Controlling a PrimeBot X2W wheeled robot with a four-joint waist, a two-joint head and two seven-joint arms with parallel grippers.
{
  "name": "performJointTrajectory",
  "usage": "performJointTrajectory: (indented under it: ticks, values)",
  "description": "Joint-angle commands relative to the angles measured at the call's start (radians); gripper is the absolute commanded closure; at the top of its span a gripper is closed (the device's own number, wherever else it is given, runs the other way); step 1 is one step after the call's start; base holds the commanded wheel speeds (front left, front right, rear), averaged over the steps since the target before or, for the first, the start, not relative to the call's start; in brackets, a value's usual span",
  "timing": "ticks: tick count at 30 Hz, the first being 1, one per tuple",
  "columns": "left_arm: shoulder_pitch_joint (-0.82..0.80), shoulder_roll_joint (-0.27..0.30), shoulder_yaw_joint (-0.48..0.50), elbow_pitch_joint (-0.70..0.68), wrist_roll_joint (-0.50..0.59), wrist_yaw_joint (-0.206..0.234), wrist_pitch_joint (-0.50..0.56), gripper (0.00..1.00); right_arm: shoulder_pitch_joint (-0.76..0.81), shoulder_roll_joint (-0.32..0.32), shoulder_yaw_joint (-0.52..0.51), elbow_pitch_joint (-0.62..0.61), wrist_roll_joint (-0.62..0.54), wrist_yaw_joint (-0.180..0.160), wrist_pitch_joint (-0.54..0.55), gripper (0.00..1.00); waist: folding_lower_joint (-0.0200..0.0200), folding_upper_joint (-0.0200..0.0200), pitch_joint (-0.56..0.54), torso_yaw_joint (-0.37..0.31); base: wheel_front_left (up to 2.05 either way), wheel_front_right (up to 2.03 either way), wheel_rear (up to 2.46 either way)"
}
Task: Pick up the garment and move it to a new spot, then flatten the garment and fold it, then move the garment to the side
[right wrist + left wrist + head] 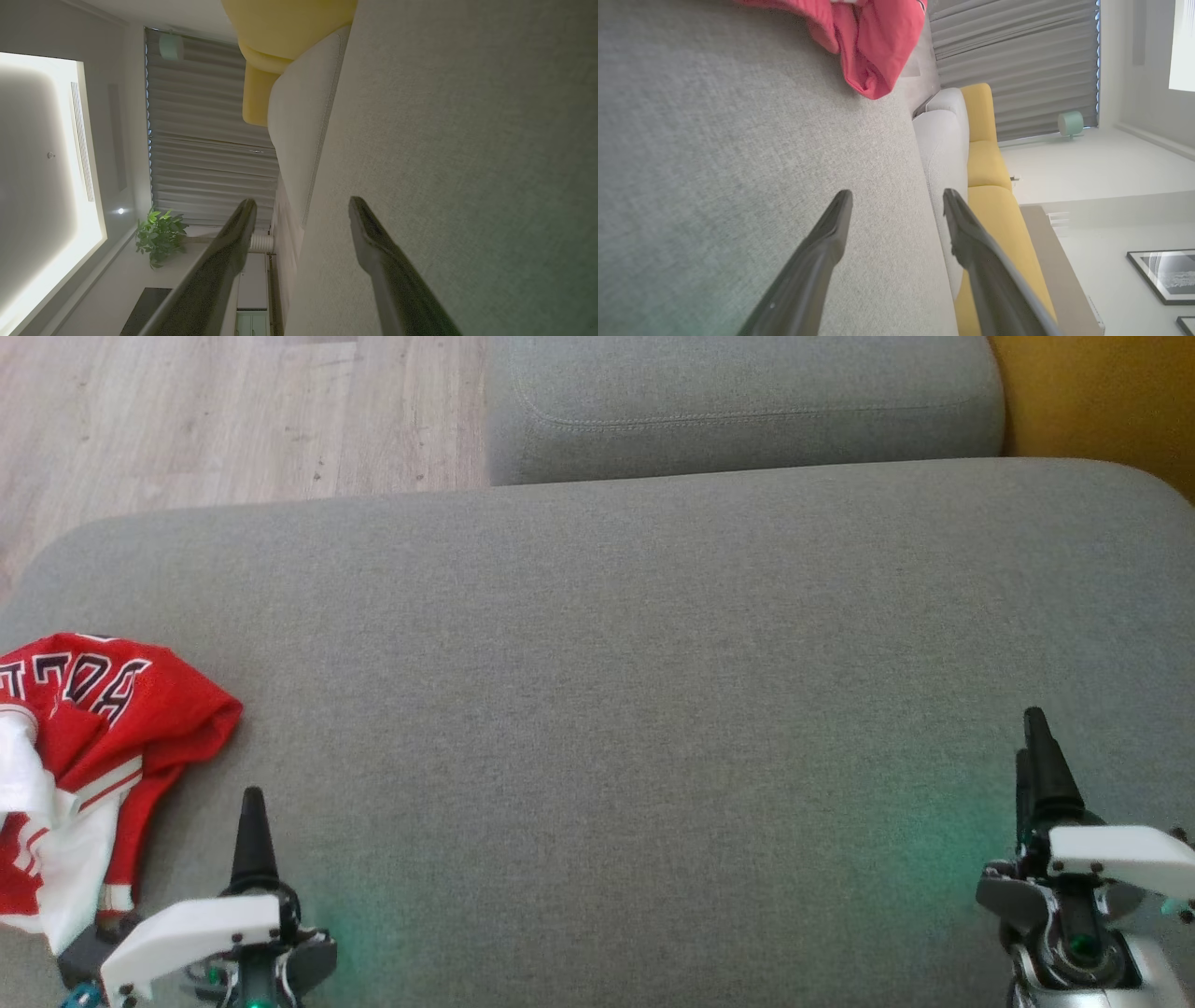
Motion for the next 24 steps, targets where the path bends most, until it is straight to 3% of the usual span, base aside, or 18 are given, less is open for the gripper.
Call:
performJointTrajectory:
  ticks: [1,24]
  values:
    - [-0.064,0.022,-0.005,-0.023,0.034,-0.002,-0.009,0.0,-0.07,-0.024,0.014,-0.026,-0.03,0.001,-0.012,0.0,0.0,0.0,0.002,-0.001,0.0,0.0,0.0]
    - [-0.174,0.055,-0.082,0.051,0.371,0.004,-0.08,0.0,-0.197,-0.057,0.109,0.054,-0.381,0.002,-0.082,0.0,0.0,0.0,0.02,-0.01,0.0,0.0,0.0]
